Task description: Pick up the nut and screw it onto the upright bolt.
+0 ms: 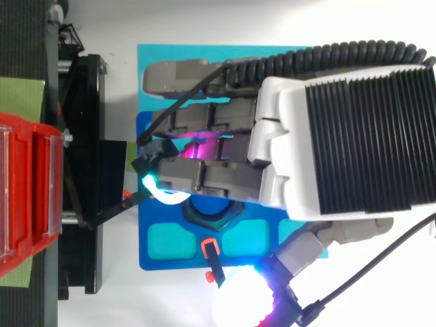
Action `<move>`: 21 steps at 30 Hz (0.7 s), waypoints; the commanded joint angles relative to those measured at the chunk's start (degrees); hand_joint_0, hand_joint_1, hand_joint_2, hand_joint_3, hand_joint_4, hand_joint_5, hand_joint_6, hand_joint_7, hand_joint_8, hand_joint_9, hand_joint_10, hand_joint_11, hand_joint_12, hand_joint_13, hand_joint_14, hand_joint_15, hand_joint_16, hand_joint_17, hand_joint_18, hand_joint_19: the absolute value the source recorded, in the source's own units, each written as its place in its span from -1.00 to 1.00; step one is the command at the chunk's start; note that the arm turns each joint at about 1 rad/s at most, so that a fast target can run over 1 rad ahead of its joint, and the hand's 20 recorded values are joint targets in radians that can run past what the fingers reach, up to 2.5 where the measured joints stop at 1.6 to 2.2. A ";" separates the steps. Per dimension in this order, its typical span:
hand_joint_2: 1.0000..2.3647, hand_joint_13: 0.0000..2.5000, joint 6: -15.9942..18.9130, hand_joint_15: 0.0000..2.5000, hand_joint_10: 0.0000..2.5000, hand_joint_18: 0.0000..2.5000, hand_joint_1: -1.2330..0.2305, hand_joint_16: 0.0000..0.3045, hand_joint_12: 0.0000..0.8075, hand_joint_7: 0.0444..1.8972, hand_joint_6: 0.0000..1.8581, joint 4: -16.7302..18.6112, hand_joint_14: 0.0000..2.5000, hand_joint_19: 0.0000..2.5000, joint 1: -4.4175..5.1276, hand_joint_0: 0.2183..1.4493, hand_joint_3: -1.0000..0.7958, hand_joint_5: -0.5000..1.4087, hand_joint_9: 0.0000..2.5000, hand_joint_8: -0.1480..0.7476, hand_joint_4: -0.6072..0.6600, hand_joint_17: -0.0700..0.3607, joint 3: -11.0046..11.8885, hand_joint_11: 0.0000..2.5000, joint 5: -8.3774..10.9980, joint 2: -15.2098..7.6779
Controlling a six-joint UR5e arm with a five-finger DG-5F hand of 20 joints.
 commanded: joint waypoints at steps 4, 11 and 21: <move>-1.00 -0.54 1.21 -1.00 -1.00 -0.87 0.58 -0.82 -0.25 -0.07 -0.46 1.97 -1.00 -1.00 0.20 -0.57 -0.44 -0.55 -0.25 -0.02 0.40 -0.39 -1.06 -1.00 0.04 -0.02; -1.00 -0.55 1.30 -1.00 -1.00 -0.87 0.58 -0.81 -0.25 -0.09 -0.46 2.32 -1.00 -1.00 0.29 -0.58 -0.44 -0.56 -0.28 -0.03 0.37 -0.38 -1.06 -1.00 0.04 -0.11; -1.00 -0.59 2.35 -1.00 -1.00 -0.91 0.58 -0.80 -0.22 -0.23 -0.46 4.25 -1.00 -1.00 0.11 -0.59 -0.44 -0.60 -0.37 -0.08 0.27 -0.35 -1.06 -1.00 -0.05 -1.25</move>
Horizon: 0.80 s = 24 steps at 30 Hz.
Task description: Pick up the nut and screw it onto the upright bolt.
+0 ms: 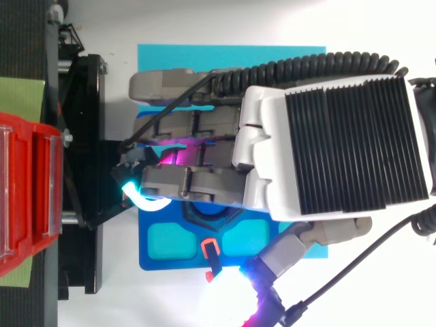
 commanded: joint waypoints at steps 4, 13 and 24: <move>-1.00 -0.61 -0.01 -1.00 -1.00 -0.92 0.60 -0.79 -0.20 -0.27 -0.46 -0.03 -1.00 -1.00 -0.02 -0.60 -0.44 -0.61 -0.40 -0.09 0.26 -0.34 0.00 -1.00 -0.05 -0.14; -1.00 -0.62 0.25 -1.00 -1.00 -0.93 0.61 -0.79 -0.20 -0.27 -0.46 -0.12 -1.00 -1.00 0.07 -0.60 -0.44 -0.61 -0.42 -0.08 0.27 -0.34 0.00 -1.00 -0.13 -1.02; -1.00 -0.62 0.16 -1.00 -1.00 -0.93 0.63 -0.79 -0.20 -0.10 -0.46 -1.79 -1.00 -1.00 0.16 -0.59 -0.44 -0.59 -0.41 -0.05 0.34 -0.34 0.00 -1.00 -0.22 -1.02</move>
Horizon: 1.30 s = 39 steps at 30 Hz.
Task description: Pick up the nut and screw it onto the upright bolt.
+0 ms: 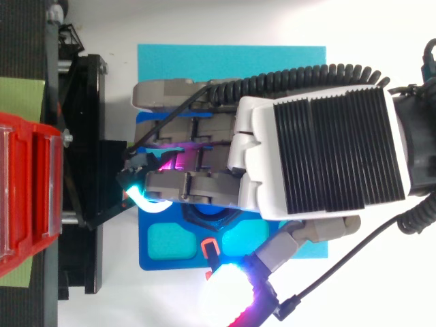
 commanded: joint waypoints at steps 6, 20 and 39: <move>-1.00 -0.61 0.00 -1.00 -1.00 -0.93 0.62 -0.80 -0.21 0.01 -0.46 -0.74 -1.00 -1.00 -0.03 -0.58 -0.44 -0.57 -0.41 -0.04 0.37 -0.35 0.00 -1.00 -0.18 -0.01; -1.00 -0.58 -1.06 -1.00 -1.00 -0.90 0.60 -0.82 -0.24 0.48 -0.46 -2.76 -1.00 -1.00 -1.78 -0.56 -0.44 -0.51 -0.36 -0.01 0.27 -0.38 0.00 -1.00 -1.94 0.07; -1.00 -0.44 -4.66 -1.00 -1.00 -0.76 0.55 -0.87 -0.37 0.24 -0.27 -4.78 -1.00 -1.00 -6.44 -0.53 -0.44 -0.47 -0.15 0.00 0.18 -0.46 2.90 -1.00 -7.65 0.07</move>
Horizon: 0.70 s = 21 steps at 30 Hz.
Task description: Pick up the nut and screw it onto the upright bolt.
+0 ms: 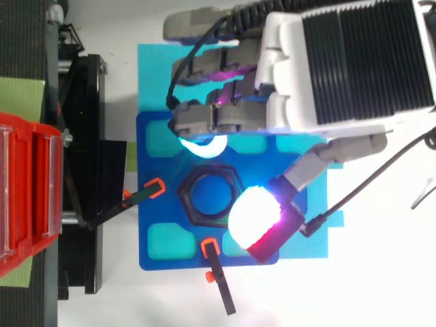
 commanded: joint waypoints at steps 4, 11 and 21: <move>-1.00 -0.45 -1.53 -1.00 -1.00 -0.76 0.55 -0.87 -0.36 0.49 -0.39 -4.25 -1.00 -1.00 -1.29 -0.53 -0.44 -0.47 -0.16 0.00 0.20 -0.46 3.71 -1.00 -1.25 0.00; -1.00 -0.46 -2.93 -1.00 -1.00 -0.78 0.56 -0.85 -0.33 0.24 -0.46 -6.71 -1.00 -1.00 -1.64 -0.54 -0.44 -0.52 -0.19 -0.01 0.34 -0.44 6.52 -1.00 -1.25 -0.09; -1.00 -0.46 -0.74 -1.00 -1.00 -0.77 0.56 -0.85 -0.32 -0.01 -0.46 -2.41 -1.00 -1.00 0.38 -0.55 -0.44 -0.55 -0.20 -0.01 0.40 -0.43 4.32 -1.00 0.16 -0.09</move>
